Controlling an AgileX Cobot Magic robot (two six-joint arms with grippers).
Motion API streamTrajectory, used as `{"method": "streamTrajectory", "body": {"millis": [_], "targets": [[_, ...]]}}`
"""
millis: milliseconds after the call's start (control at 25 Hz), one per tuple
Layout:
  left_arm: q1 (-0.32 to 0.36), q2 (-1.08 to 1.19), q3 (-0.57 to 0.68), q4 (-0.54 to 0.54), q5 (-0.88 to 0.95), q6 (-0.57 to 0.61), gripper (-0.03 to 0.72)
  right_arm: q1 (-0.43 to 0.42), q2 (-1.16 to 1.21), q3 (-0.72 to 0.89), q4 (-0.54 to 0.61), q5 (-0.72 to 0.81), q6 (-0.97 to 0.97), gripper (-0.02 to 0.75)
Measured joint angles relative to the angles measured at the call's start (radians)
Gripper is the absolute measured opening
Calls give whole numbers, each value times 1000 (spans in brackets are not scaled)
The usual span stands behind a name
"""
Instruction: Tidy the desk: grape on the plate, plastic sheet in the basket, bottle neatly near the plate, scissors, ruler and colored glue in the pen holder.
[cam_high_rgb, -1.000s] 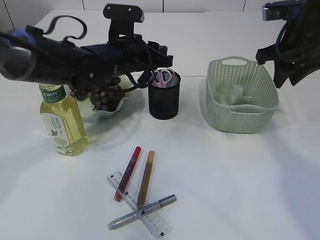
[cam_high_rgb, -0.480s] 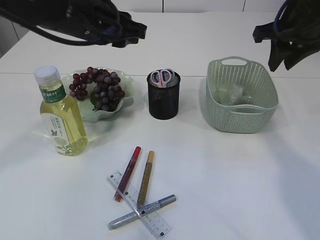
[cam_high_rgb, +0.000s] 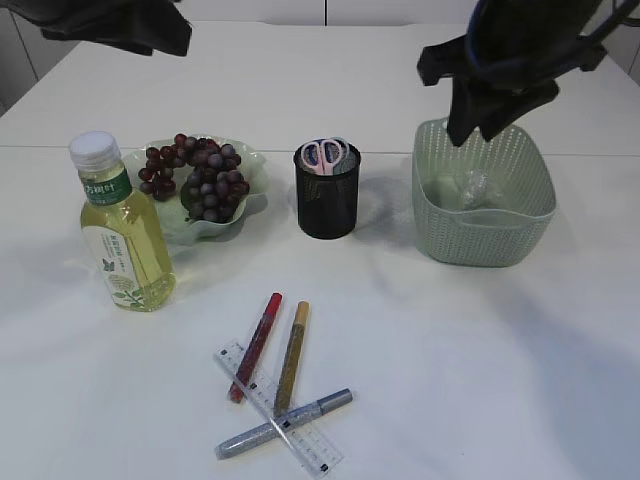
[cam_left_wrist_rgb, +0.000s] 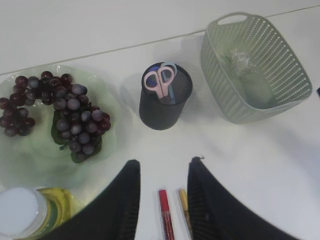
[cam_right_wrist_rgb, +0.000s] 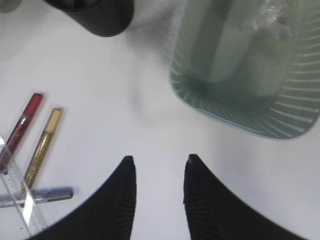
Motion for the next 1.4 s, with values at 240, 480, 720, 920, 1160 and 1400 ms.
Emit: {"method": "streamTrajectory", "body": {"millis": [240,480,720,920,1160,1400], "targets": [[0,-119,0,-2,143,-3,254,147,0,0,11,0,-2,272],[0,-227,0,2,253,-9,353,243,0,0,17,0,-4,273],[0,-328,0,33,392,-20,383,323,0,11,54,1,-4,273],[0,-410,0,42,481,-37,384,385,0,73,69,1,-2,272],[0,-499,0,96,560,-95,384,451,2,104,74,1,10,274],[0,-559,0,110,578,-110,384,510,53,104,97,1,11,276]]}}
